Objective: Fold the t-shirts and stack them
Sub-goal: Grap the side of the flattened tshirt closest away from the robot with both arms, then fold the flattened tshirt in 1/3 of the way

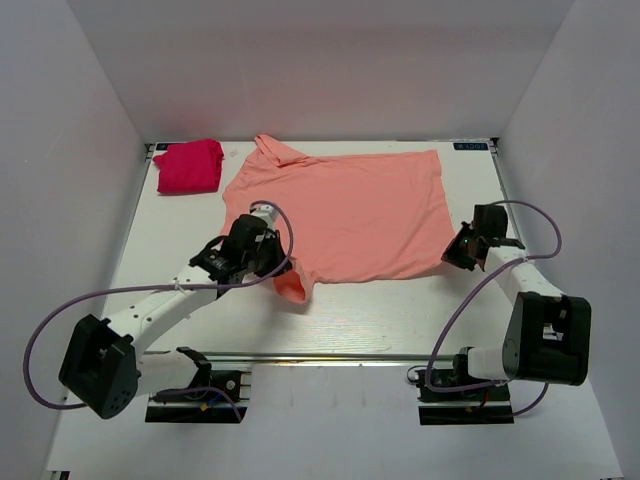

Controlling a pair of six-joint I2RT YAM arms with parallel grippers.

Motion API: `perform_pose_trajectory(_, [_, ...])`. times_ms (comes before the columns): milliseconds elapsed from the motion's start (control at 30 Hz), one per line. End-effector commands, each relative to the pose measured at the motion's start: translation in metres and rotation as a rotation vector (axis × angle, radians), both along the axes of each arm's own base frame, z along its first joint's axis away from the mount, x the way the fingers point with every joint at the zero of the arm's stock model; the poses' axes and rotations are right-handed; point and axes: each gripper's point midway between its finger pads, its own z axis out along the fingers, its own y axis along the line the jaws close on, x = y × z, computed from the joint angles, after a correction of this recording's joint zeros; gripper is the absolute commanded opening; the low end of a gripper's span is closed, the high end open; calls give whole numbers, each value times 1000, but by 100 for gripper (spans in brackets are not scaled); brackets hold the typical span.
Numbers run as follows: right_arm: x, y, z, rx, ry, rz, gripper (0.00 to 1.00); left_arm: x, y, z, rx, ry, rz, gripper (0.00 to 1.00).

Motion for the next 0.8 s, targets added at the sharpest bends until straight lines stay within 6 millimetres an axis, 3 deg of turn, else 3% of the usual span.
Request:
perform_pose_trajectory(0, [26, 3, 23, 6, -53, 46, 0, 30, 8, 16, 32, -73, 89, 0])
perform_pose_trajectory(33, [25, 3, 16, 7, -31, 48, 0, 35, 9, 17, 40, -78, 101, 0])
perform_pose_trajectory(67, [37, 5, 29, 10, -66, 56, 0, 45, 10, 27, 37, -103, 125, 0])
perform_pose_trajectory(133, [42, 4, 23, 6, -41, 59, 0, 60, 16, 35, 58, -131, 177, 0])
perform_pose_trajectory(200, [56, 2, 37, -6, -68, 64, 0, 78, 25, 40, 79, -150, 235, 0])
perform_pose_trajectory(233, [57, 1, 29, -7, -38, 64, 0, 84, 28, 43, 82, -156, 252, 0])
perform_pose_trajectory(267, [67, 0, 38, -17, -59, 70, 0, 94, 32, 51, 79, -172, 280, 0])
perform_pose_trajectory(367, [84, -4, 43, -36, -56, 71, 0, 119, 30, 56, 61, -183, 299, 0])
perform_pose_trajectory(400, [93, -5, 48, -41, -62, 73, 0, 129, 31, 47, 76, -172, 297, 0])
perform_pose_trajectory(467, [99, -7, 41, -48, -39, 78, 0, 144, 26, 53, 70, -181, 292, 0])
perform_pose_trajectory(533, [114, -9, 53, -60, -70, 85, 0, 159, 33, 52, 84, -181, 299, 0])
perform_pose_trajectory(567, [117, -9, 42, -64, -42, 91, 0, 168, 27, 49, 82, -175, 291, 0])
perform_pose_trajectory(600, [130, -13, 56, -85, -77, 91, 0, 175, 32, 48, 92, -175, 300, 0])
perform_pose_trajectory(633, [133, -14, 56, -89, -69, 90, 0, 184, 36, 52, 91, -179, 315, 0])
perform_pose_trajectory(667, [139, -15, 50, -92, -52, 94, 0, 191, 39, 41, 104, -159, 324, 0])
perform_pose_trajectory(767, [156, -17, 50, -100, -58, 100, 0, 203, 49, 34, 103, -133, 342, 0])
